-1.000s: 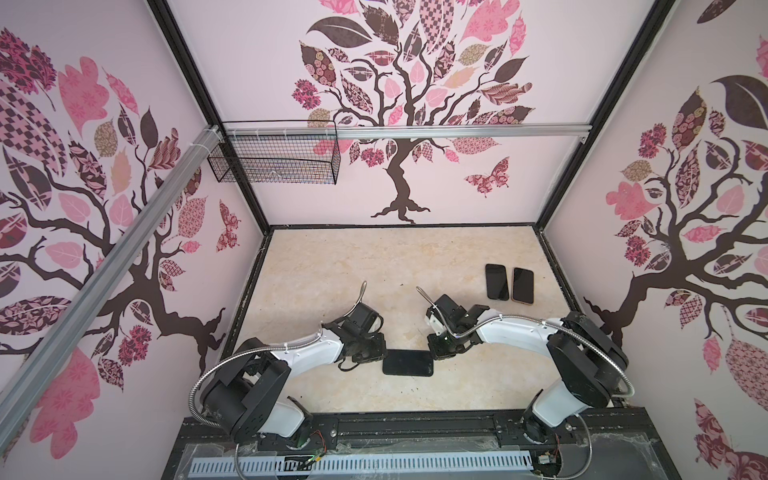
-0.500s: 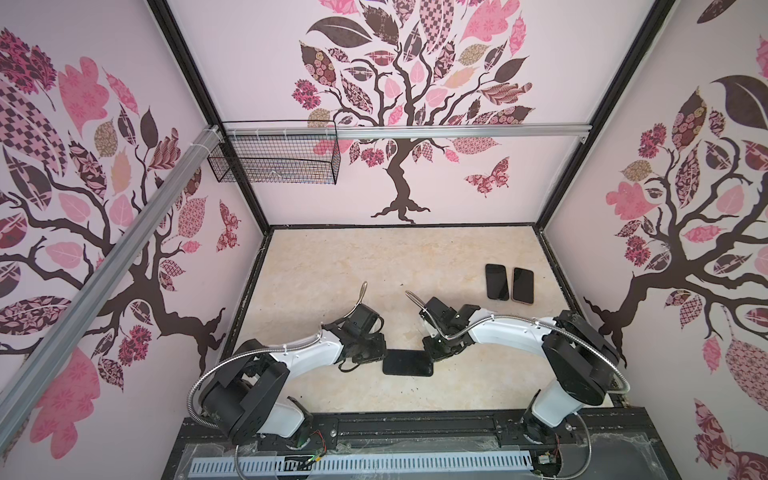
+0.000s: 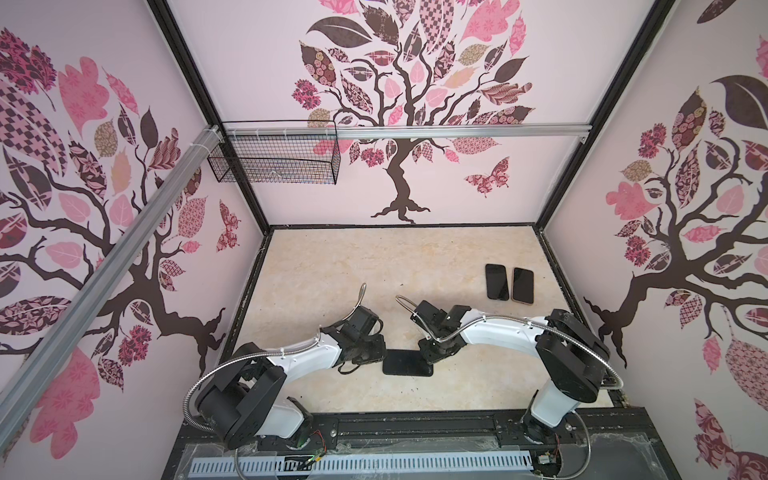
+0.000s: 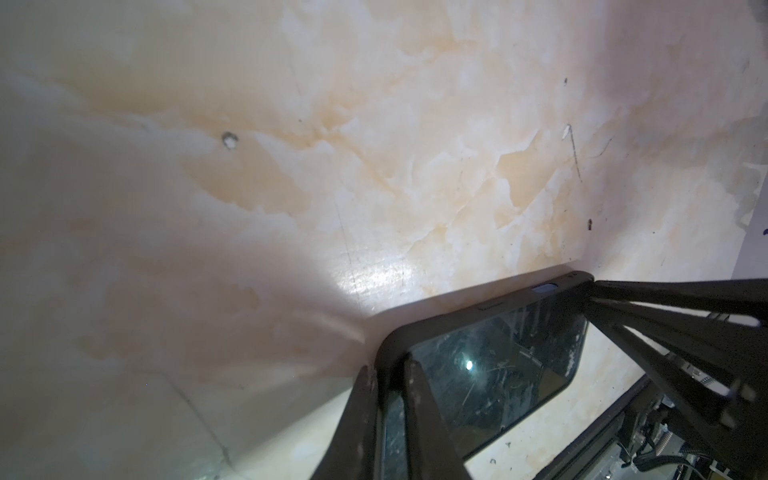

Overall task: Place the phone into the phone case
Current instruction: 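Open both grippers and lift them off the cased phone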

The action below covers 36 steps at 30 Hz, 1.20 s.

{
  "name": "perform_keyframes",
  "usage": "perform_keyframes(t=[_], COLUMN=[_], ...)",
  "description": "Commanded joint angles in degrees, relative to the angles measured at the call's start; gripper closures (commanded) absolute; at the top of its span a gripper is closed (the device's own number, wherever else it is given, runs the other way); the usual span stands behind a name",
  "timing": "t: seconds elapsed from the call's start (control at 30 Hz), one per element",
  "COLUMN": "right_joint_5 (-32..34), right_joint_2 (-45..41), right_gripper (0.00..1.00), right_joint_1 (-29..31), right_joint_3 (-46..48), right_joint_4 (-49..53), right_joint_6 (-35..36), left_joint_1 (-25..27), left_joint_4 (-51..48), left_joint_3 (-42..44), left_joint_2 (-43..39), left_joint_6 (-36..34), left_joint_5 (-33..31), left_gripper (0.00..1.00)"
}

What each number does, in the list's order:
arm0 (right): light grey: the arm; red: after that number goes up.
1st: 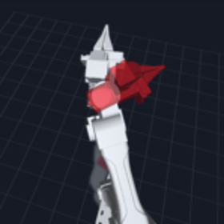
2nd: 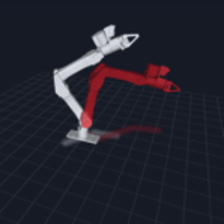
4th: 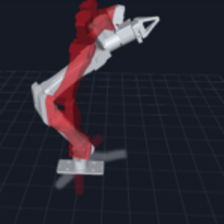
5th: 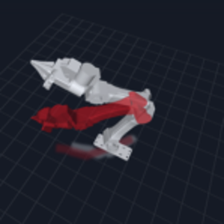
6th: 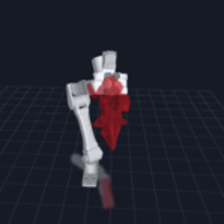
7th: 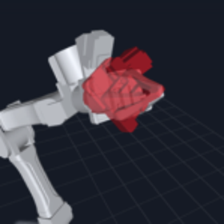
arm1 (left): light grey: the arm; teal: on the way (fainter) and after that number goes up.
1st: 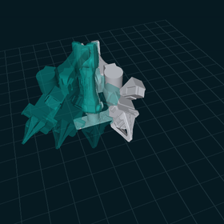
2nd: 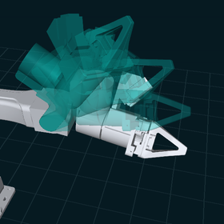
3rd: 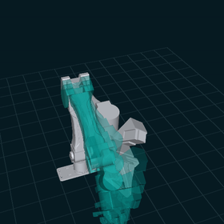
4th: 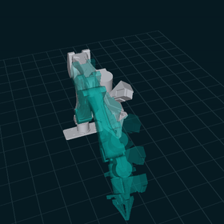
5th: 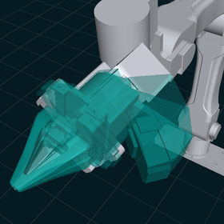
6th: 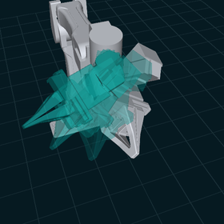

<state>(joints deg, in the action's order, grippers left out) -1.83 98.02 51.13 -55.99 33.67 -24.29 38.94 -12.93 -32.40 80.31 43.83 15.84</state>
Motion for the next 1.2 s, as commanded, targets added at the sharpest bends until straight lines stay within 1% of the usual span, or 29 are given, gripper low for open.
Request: perform_keyframes(t=[0.0, 0.2, 0.43, 0.6, 0.87, 1.17], right_joint_5=[0.57, 1.98, 4.35, 4.66, 6.82, 6.4], right_joint_2=[8.48, 8.94, 8.03, 5.78, 1.17, -0.83], right_gripper=[0.83, 0.77, 0.76, 0.75, 0.7, 0.7], right_joint_1=[1.32, 1.48, 1.95, 2.13, 2.09, 2.0], right_joint_3=[4.12, 3.47, 1.73, 0.6, -2.79, -3.69], right_joint_4=[-5.57, -3.95, -0.43, 1.67, 6.86, 7.37], right_joint_6=[0.74, 1.3, 1.94, 2.49, 3.55, 4.16], left_joint_1=[1.45, 1.4, 1.4, 1.41, 1.41, 1.43], left_joint_4=[1.76, 2.03, 2.12, 2.15, 2.21, 1.54], left_joint_3=[2.39, 3.7, 4.5, 4.88, 5.57, 5.65], left_joint_2=[-0.58, -1.57, -2.08, -2.23, -2.84, -3.96], left_joint_6=[0.81, 1.26, 1.56, 1.64, 1.95, 1.84], left_joint_5=[2.71, 2.62, 2.45, 2.35, 2.16, 2.16], left_gripper=[0.85, 0.85, 0.85, 0.85, 0.85, 0.85])
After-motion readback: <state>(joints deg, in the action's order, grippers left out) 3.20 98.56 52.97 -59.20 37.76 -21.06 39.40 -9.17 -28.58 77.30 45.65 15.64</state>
